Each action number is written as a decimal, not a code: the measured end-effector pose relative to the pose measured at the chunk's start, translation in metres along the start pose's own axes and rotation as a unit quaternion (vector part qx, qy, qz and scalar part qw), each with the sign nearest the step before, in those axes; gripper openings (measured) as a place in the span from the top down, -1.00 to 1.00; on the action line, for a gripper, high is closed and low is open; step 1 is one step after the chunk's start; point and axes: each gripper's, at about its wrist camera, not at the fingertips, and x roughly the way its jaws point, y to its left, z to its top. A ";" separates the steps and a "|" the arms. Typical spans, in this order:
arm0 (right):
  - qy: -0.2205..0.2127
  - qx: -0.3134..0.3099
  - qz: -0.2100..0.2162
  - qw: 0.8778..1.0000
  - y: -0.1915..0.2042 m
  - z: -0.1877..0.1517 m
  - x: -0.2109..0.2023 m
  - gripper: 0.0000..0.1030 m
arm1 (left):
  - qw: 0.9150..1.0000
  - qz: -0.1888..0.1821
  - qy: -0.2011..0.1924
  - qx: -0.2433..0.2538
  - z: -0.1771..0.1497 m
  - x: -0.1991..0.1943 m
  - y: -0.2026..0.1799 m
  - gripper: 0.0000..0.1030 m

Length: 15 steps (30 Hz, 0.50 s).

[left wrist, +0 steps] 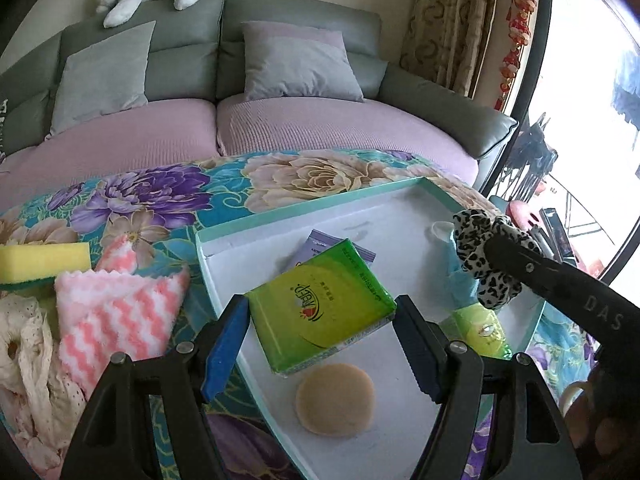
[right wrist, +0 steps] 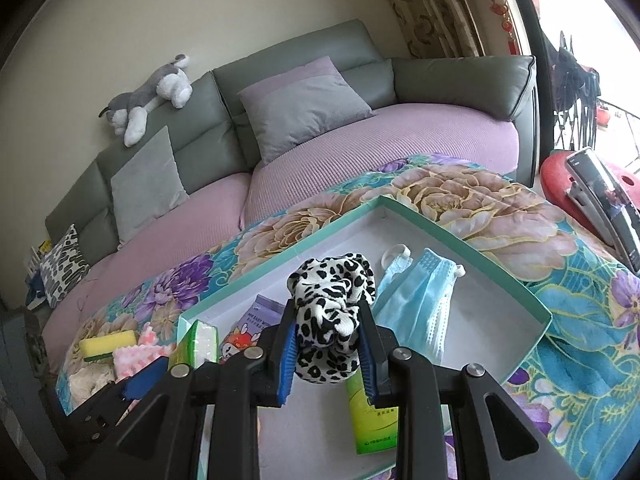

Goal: Organize soft objects
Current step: 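Carry the scrunchie and green tissue pack with both grippers over the tray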

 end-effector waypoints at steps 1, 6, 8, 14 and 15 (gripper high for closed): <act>0.001 -0.002 0.001 1.000 0.001 0.000 0.000 0.44 | 1.000 -0.001 0.000 0.002 0.001 0.001 0.000 -0.45; 0.004 -0.007 -0.002 1.000 0.003 -0.001 0.003 0.44 | 1.000 0.003 0.002 0.001 0.000 0.005 0.002 -0.45; 0.006 -0.009 -0.002 1.000 0.004 -0.001 0.004 0.41 | 1.000 0.005 0.002 0.000 0.000 0.006 0.003 -0.45; 0.009 -0.015 -0.002 1.000 0.007 -0.003 0.005 0.41 | 1.000 0.008 0.003 0.004 0.000 0.006 0.002 -0.45; 0.009 -0.017 -0.002 1.000 0.007 -0.003 0.005 0.40 | 1.000 0.009 0.003 0.005 -0.001 0.006 0.001 -0.45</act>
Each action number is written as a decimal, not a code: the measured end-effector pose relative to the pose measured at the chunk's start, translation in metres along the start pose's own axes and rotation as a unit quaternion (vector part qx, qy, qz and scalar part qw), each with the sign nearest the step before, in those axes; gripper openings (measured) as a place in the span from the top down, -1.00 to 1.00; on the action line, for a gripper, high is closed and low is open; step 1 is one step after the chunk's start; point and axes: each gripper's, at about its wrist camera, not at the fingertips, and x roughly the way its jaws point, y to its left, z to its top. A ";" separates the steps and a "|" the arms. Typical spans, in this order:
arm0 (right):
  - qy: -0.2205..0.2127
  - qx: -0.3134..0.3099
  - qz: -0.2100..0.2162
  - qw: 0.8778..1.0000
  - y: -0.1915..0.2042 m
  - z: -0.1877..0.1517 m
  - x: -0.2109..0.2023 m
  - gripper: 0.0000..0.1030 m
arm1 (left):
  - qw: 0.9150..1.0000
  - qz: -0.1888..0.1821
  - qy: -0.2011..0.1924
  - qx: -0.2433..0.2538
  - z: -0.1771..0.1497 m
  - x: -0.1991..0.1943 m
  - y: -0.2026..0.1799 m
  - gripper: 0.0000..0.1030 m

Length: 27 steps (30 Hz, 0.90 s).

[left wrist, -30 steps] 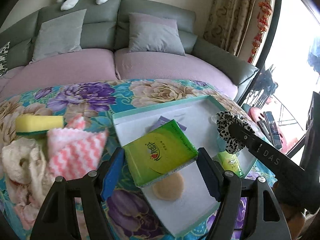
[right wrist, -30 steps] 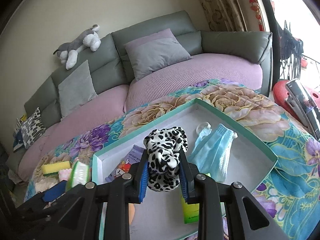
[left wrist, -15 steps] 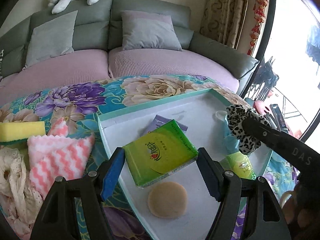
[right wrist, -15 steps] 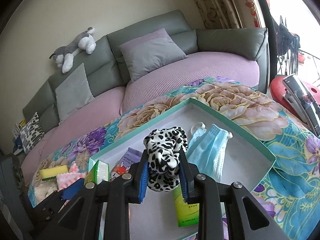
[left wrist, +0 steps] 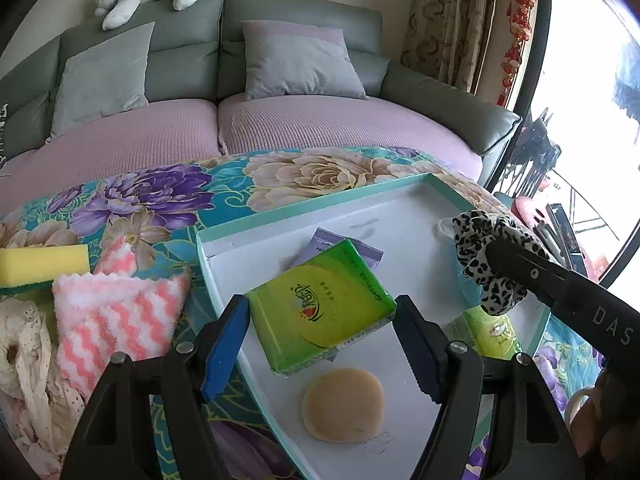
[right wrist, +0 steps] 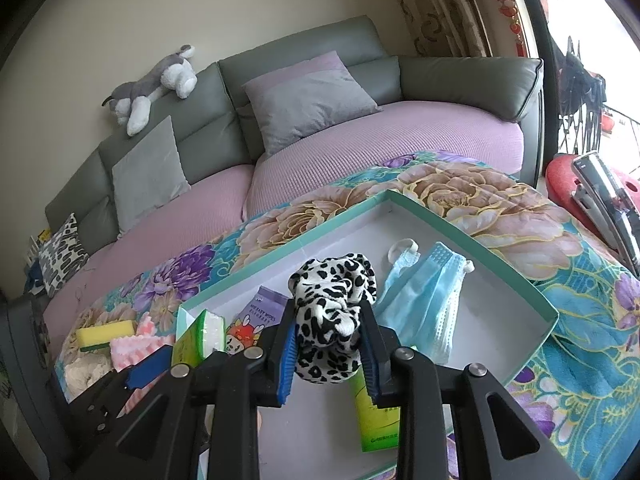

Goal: Organize soft objects
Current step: 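Carry the scrunchie and green tissue pack with both grippers over the tray, then open both grippers to drop the scrunchie and tissue pack into the tray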

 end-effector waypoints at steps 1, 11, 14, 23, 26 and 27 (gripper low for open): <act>0.000 -0.001 0.001 1.000 0.000 0.000 0.000 0.39 | 1.000 0.002 0.001 0.001 0.000 0.000 0.000 -0.45; 0.010 -0.006 0.001 1.000 0.002 -0.001 0.004 0.29 | 1.000 0.010 0.010 -0.006 -0.001 -0.002 0.005 -0.46; 0.010 -0.007 -0.002 1.000 0.001 -0.001 0.004 -0.03 | 1.000 0.013 0.006 -0.010 0.000 -0.006 0.007 -0.46; 0.008 -0.011 0.001 1.000 0.004 -0.001 0.001 -0.19 | 0.999 0.032 -0.008 -0.042 0.005 -0.025 0.024 -0.46; 0.010 -0.017 -0.003 1.000 0.007 -0.001 0.001 -0.38 | 0.997 0.050 -0.011 -0.061 0.006 -0.032 0.035 -0.48; 0.010 -0.018 -0.004 1.000 0.007 -0.001 0.001 -0.41 | 0.996 0.058 -0.010 -0.068 0.006 -0.033 0.039 -0.50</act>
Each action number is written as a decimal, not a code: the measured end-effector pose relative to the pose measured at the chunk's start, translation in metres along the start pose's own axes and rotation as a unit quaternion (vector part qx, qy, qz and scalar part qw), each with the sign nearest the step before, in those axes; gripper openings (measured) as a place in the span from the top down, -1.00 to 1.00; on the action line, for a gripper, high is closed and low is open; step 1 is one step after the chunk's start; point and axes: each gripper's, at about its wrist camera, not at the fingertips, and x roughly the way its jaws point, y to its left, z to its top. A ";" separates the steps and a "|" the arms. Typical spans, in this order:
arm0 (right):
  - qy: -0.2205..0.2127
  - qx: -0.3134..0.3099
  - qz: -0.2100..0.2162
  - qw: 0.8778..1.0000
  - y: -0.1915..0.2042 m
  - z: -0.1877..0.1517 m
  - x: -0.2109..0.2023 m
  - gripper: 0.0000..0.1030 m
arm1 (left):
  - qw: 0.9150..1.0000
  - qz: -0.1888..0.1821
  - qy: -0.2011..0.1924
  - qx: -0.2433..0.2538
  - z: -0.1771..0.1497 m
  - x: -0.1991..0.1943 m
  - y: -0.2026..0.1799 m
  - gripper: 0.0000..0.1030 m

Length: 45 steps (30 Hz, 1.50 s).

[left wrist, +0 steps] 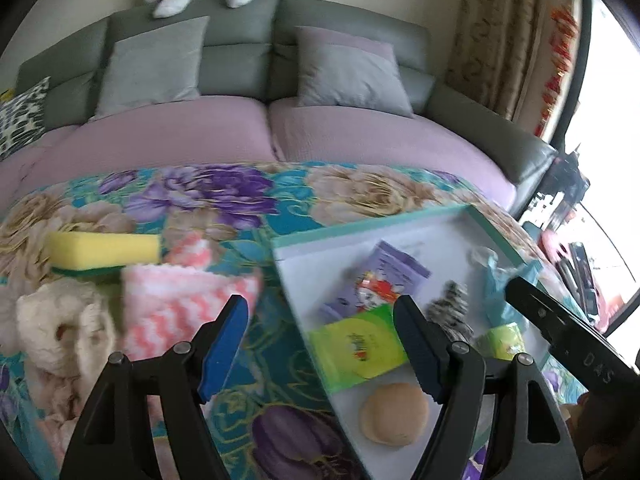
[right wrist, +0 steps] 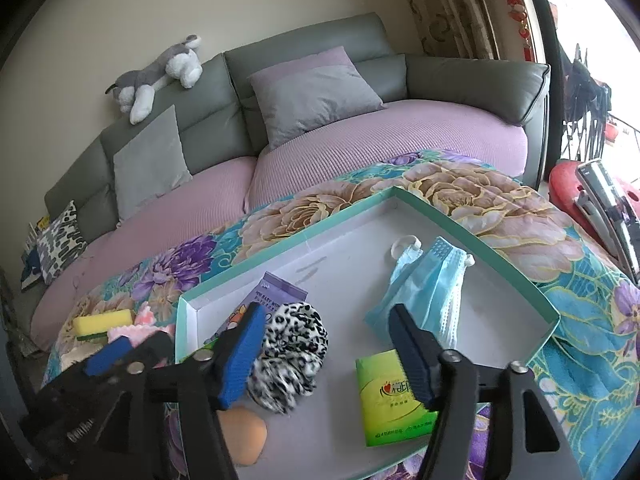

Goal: Organize soft objects
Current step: 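Open both grippers to drop the scrunchie and tissue pack into the tray, then withdraw both open grippers from the tray back to the pile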

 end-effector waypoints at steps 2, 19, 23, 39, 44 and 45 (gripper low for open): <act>0.002 0.000 -0.001 1.000 0.001 0.000 0.000 -0.49 | 1.000 0.017 0.006 -0.015 0.000 0.000 0.008 -0.59; 0.012 -0.050 -0.007 0.999 0.029 -0.007 0.003 -0.97 | 0.992 0.099 0.005 -0.074 -0.009 -0.015 0.050 -0.73; 0.011 -0.062 -0.009 0.998 0.038 -0.008 0.002 -0.99 | 0.990 0.115 -0.003 -0.080 -0.009 -0.021 0.057 -0.91; 0.020 -0.071 0.015 0.997 0.064 -0.013 -0.001 -1.00 | 0.980 0.161 -0.032 -0.112 -0.009 -0.064 0.089 -0.91; 0.022 -0.086 0.031 0.996 0.080 -0.018 -0.001 -1.00 | 0.978 0.167 -0.032 -0.122 -0.013 -0.079 0.105 -0.91; 0.022 -0.090 0.036 0.995 0.085 -0.020 -0.002 -1.00 | 0.977 0.167 -0.033 -0.131 -0.015 -0.083 0.111 -0.91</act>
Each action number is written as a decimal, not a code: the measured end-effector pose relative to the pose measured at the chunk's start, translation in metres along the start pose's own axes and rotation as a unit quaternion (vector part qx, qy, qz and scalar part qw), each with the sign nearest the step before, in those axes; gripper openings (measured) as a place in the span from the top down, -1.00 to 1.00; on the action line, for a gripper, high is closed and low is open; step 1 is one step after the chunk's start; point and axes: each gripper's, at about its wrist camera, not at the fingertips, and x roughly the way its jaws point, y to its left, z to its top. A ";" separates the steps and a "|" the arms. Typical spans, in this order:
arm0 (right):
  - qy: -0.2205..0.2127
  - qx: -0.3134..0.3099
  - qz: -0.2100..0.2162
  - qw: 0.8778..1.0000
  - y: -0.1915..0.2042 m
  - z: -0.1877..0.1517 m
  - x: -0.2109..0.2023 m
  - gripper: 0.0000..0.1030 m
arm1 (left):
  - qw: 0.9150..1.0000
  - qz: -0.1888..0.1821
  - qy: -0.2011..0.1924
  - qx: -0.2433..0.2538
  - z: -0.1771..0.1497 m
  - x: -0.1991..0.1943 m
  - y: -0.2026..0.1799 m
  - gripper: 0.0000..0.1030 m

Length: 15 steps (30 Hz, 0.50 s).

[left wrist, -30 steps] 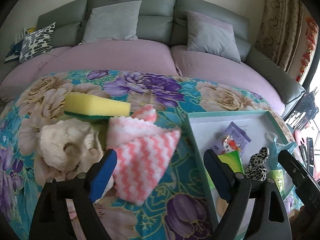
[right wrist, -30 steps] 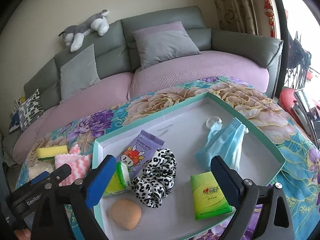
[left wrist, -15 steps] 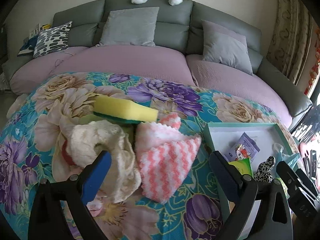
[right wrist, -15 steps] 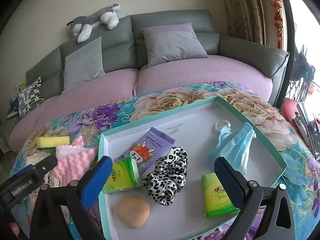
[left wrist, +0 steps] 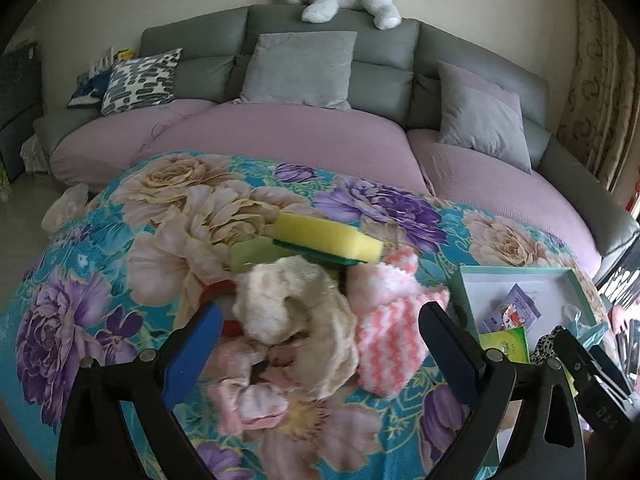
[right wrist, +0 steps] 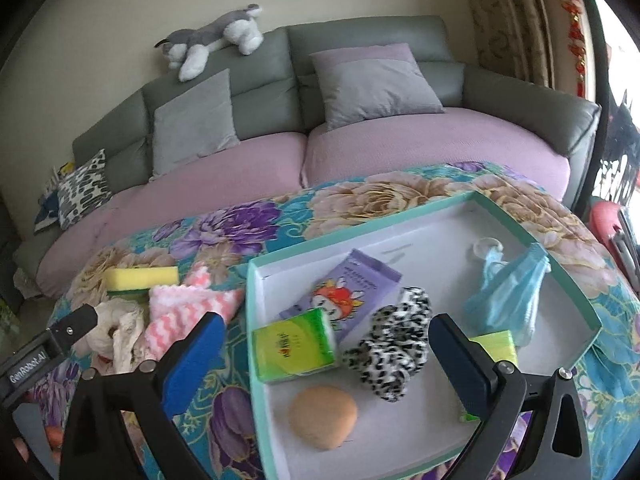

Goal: Organize soft objects
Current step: 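Withdraw both open grippers from the tray back to the pile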

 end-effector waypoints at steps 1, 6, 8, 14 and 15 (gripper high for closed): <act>0.000 -0.001 0.005 1.000 0.003 0.000 0.000 -1.00 | 1.000 0.001 0.000 -0.006 -0.001 -0.002 0.005 -0.91; 0.008 -0.001 0.054 0.999 0.030 -0.005 0.002 -1.00 | 0.999 0.020 0.006 -0.033 -0.004 -0.002 0.032 -0.91; 0.015 -0.006 0.078 0.997 0.041 -0.008 0.004 -1.00 | 0.999 0.029 0.006 -0.040 -0.002 -0.002 0.045 -0.91; 0.030 -0.037 0.087 0.995 0.072 -0.018 0.014 -1.00 | 0.998 0.044 0.012 -0.049 -0.003 -0.002 0.072 -0.91; 0.031 -0.039 0.088 0.995 0.075 -0.019 0.015 -1.00 | 0.998 0.041 0.018 -0.051 -0.003 0.000 0.075 -0.91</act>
